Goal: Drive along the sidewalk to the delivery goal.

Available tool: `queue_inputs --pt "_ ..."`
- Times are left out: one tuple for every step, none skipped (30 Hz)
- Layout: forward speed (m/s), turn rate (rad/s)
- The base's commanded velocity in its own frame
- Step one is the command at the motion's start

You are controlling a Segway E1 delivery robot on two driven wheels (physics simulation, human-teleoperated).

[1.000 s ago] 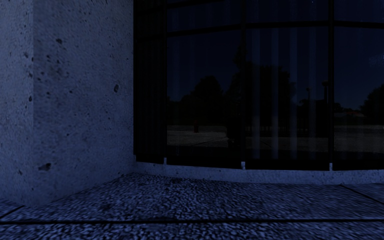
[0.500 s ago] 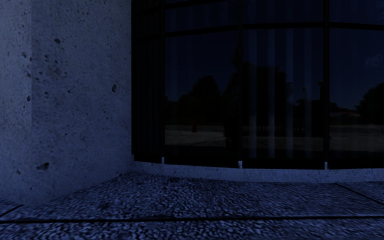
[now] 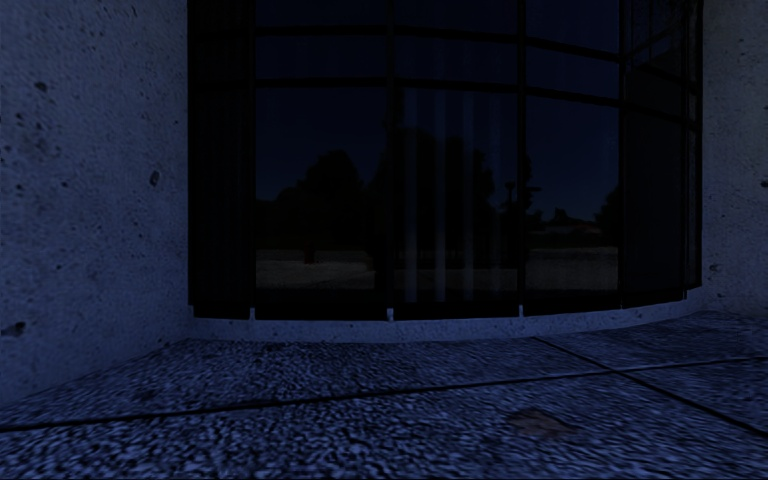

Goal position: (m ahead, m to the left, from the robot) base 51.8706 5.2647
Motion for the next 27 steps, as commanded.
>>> queue_inputs --pt "-0.99 -0.57" --pt "-0.98 -0.57" --pt "-0.98 -0.57" --pt "-0.98 -0.57" --pt "-0.98 -0.57" --pt "-0.98 -0.57" --pt "-0.98 -0.57" --pt "-0.98 -0.57" --pt "-0.97 -0.57" --pt "-0.97 -0.57" --pt "-0.97 -0.57" --pt "-0.96 -0.52" --pt "-0.88 -0.03" --pt "0.0 0.0" --pt "0.0 0.0" --pt "0.0 0.0" --pt "0.0 0.0" --pt "0.0 0.0" --pt "0.0 0.0" --pt "0.0 0.0" --pt "0.0 0.0" --pt "0.0 0.0" --pt "0.0 0.0" --pt "0.0 0.0" --pt "0.0 0.0" --pt "0.0 -0.09" --pt "0.75 -0.27"
